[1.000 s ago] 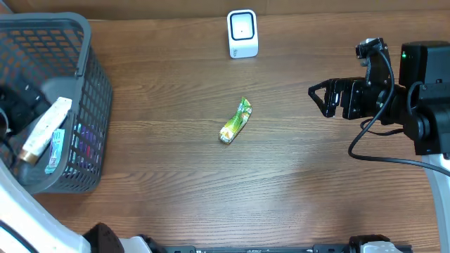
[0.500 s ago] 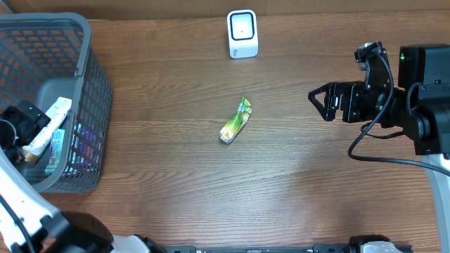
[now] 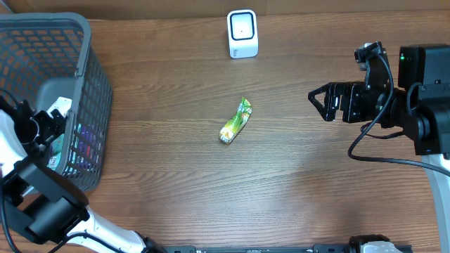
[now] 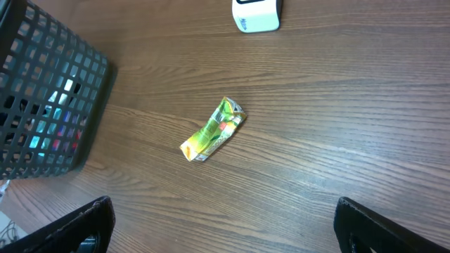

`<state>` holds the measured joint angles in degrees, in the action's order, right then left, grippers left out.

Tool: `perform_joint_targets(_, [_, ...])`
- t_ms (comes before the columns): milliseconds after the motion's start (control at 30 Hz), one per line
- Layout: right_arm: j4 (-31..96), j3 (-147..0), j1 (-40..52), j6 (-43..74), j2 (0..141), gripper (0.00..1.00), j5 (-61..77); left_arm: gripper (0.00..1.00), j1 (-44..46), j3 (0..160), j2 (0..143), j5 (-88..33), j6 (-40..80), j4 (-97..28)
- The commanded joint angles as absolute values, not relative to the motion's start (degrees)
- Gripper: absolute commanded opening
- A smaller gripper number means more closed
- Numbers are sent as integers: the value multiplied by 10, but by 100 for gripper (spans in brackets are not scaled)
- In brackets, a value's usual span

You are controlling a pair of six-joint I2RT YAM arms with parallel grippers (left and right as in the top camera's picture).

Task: Scan the item barcode
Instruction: 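Return the left gripper into the basket and grasp the mint-green packet, then place the mint-green packet beside the juice box on the table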

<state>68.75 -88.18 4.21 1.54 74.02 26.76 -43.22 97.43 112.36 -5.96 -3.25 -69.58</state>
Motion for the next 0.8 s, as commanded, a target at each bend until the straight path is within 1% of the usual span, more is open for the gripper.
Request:
perform_joint_targets(0, [687,-896,45,18,740,100,271,93,-418,970,1132,-39,-69,-697])
perform_joint_targets(67, [687,-896,45,18,740,100,271,89,-409,961,1132,-11,-68,-696])
perform_joint_targets(167, [687,-896,45,18,741,100,271,88,-401,937,1132,10,-69,-689])
perform_joint_targets(267, [687,-896,45,18,742,100,271,82,-395,913,1132,36,-67,-681])
perform_joint_targets(367, [687,-896,45,18,743,100,271,79,-394,897,1132,58,-58,-672])
perform_joint_targets(400, [687,-896,45,17,745,100,271,77,-394,896,1132,58,-58,-670])
perform_joint_targets(433, [687,-896,45,17,746,100,271,69,-394,896,1132,58,-57,-667])
perform_joint_targets(467, [688,-896,45,18,747,100,271,56,-394,896,1131,58,-57,-664])
perform_joint_targets(500, [688,-896,45,18,748,100,271,47,-394,897,1131,58,-57,-664])
perform_joint_targets(567, [689,-896,45,18,749,100,271,34,-394,899,1131,58,-57,-664])
perform_joint_targets(667, [689,-896,45,18,750,100,271,27,-394,919,1131,58,-57,-679])
perform_joint_targets(700, [689,-896,45,18,750,100,271,23,-394,933,1131,58,-57,-690])
perform_joint_targets(733, [689,-896,45,18,750,100,271,13,-393,961,1131,58,-55,-708])
perform_joint_targets(767, [689,-896,45,18,750,100,271,9,-393,982,1131,58,-50,-720])
